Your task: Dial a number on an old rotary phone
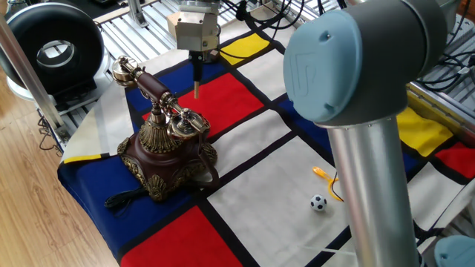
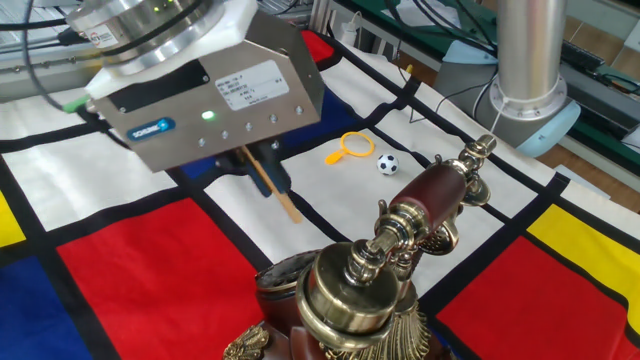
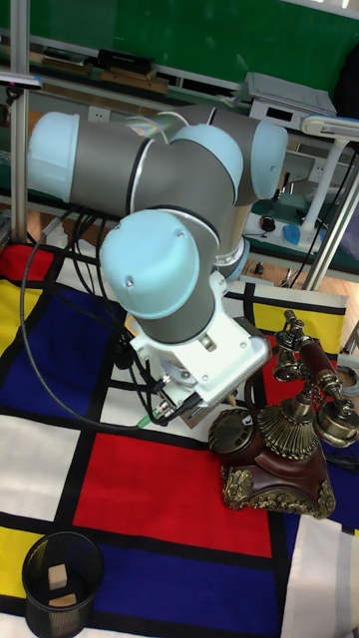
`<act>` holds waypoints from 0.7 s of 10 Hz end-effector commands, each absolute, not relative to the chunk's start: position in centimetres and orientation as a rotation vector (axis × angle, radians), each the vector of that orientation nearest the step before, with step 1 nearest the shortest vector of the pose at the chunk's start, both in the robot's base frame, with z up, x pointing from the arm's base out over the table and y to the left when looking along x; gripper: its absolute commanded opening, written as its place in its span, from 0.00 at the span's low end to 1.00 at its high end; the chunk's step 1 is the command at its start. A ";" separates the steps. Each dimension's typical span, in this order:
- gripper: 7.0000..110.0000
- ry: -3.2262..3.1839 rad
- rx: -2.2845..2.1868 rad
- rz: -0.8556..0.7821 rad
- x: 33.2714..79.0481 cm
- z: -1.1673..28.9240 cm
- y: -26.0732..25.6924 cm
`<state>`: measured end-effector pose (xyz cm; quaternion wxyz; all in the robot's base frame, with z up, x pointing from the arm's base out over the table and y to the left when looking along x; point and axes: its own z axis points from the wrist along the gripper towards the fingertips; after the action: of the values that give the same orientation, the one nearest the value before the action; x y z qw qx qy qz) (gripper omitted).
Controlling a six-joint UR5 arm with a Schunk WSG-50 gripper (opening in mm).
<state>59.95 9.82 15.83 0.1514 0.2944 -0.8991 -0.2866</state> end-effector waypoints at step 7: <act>0.00 -3.039 0.815 -0.543 70.9 13.2 7.7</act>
<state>65.91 8.17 13.31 0.0632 0.2643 -0.9392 -0.2100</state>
